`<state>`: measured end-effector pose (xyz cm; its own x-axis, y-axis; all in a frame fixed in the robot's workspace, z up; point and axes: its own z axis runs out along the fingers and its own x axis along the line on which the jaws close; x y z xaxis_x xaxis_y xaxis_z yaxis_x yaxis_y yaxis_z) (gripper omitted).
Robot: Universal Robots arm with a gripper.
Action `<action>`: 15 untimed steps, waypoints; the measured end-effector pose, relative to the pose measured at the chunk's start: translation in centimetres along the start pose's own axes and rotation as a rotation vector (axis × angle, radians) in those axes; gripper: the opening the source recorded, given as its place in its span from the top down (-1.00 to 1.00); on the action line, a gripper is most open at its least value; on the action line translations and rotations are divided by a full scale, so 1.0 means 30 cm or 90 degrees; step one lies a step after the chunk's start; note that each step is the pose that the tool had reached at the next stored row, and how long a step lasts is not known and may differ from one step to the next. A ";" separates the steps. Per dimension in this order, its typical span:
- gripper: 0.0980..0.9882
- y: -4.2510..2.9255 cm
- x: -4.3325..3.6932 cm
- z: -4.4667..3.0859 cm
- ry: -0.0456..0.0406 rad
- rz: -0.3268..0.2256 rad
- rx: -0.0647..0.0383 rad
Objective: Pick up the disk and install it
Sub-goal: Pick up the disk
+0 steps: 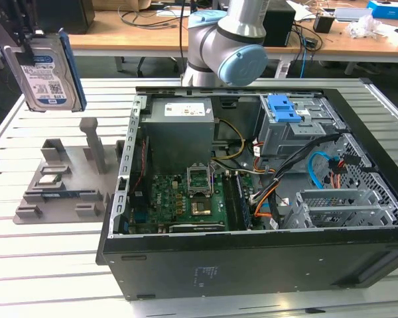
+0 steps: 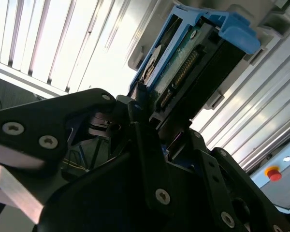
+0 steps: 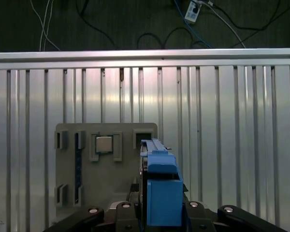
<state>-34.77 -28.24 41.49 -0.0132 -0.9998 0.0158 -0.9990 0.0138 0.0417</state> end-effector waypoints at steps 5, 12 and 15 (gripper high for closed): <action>0.39 0.001 -0.001 -0.026 0.0000 0.000 0.000; 0.39 0.003 -0.003 -0.078 0.0000 0.000 0.000; 0.39 0.004 -0.004 -0.094 0.0000 0.000 0.000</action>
<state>-34.77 -28.08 44.30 -0.0132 -0.9998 0.0157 -0.9990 0.0138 0.0417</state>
